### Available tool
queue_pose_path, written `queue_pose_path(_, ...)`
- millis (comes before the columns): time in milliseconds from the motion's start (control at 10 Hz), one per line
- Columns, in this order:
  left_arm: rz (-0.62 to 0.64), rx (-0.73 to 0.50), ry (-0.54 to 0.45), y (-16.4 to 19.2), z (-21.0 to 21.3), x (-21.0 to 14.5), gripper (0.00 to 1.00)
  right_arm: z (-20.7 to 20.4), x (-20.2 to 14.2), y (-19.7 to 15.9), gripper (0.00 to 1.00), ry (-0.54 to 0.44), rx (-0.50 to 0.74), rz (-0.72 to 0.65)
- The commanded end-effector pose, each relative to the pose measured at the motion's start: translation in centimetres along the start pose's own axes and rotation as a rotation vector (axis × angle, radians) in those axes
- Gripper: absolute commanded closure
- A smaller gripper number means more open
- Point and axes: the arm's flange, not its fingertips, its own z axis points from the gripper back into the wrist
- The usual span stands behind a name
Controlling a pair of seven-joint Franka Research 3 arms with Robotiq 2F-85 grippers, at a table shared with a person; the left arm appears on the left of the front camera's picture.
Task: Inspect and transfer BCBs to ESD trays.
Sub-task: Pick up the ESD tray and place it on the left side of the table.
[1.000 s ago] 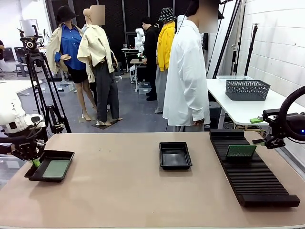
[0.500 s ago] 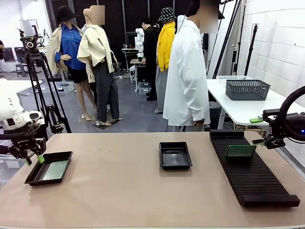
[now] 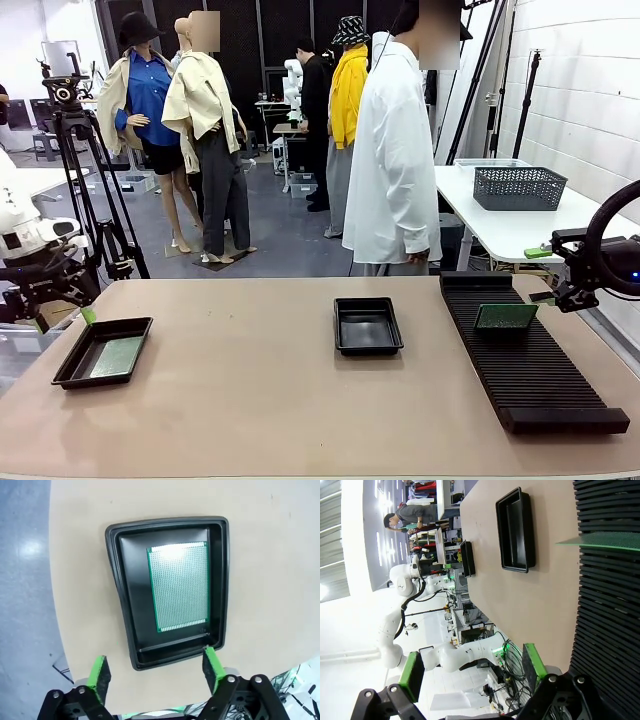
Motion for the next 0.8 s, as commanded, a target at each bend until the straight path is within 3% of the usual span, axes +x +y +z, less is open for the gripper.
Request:
queue_pose_path(0,0.010,-0.012,-0.001,-0.41,0.33,-1.45,0.00,0.01,-0.13,0.02,0.00,0.009,0.002,0.005)
queue_pose_path(700,-0.003,-0.004,-0.001,-0.30,0.54,-0.84,0.00,0.01,-0.13,0.02,0.00,0.009,0.002,0.005)
